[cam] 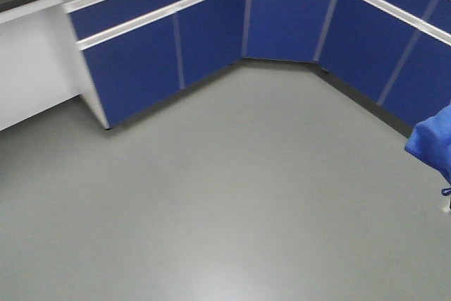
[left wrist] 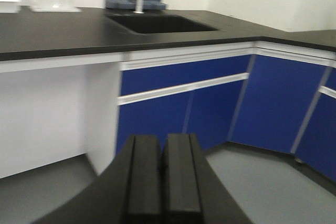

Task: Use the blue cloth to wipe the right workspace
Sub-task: 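Drive the base backward and turn while holding the cloth in the right gripper, then drive the base up to the other black counter, cloth held in right gripper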

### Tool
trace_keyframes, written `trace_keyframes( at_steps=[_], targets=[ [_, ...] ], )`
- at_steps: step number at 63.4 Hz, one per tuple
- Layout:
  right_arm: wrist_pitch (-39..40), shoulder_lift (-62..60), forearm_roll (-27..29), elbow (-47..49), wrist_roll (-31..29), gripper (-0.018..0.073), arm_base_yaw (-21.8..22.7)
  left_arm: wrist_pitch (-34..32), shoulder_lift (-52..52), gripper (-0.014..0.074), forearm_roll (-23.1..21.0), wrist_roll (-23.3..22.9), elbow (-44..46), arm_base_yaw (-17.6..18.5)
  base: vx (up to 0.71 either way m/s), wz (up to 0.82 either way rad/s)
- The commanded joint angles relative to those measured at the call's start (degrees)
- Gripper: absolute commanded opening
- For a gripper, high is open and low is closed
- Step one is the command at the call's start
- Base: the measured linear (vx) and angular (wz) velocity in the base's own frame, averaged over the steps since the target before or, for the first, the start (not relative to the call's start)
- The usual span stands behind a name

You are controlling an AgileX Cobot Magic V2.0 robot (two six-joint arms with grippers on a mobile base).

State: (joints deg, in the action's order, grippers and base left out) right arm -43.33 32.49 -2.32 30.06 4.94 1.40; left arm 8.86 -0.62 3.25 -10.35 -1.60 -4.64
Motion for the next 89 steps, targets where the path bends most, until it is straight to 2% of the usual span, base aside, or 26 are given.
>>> trace_keyframes(
  at_steps=[1,89],
  targets=[
    [3.6,0.1,-0.3,1.7,-0.4,0.0000,0.1,-4.8,-0.9,-0.0006,-0.4,-0.5,-1.8,0.2,-0.04,-0.69],
    [2.8,0.1,-0.3,1.7,-0.4,0.0000,0.2,-4.8,-0.9,-0.0006,-0.4,-0.5,-1.8,0.2,0.06,-0.69]
  ],
)
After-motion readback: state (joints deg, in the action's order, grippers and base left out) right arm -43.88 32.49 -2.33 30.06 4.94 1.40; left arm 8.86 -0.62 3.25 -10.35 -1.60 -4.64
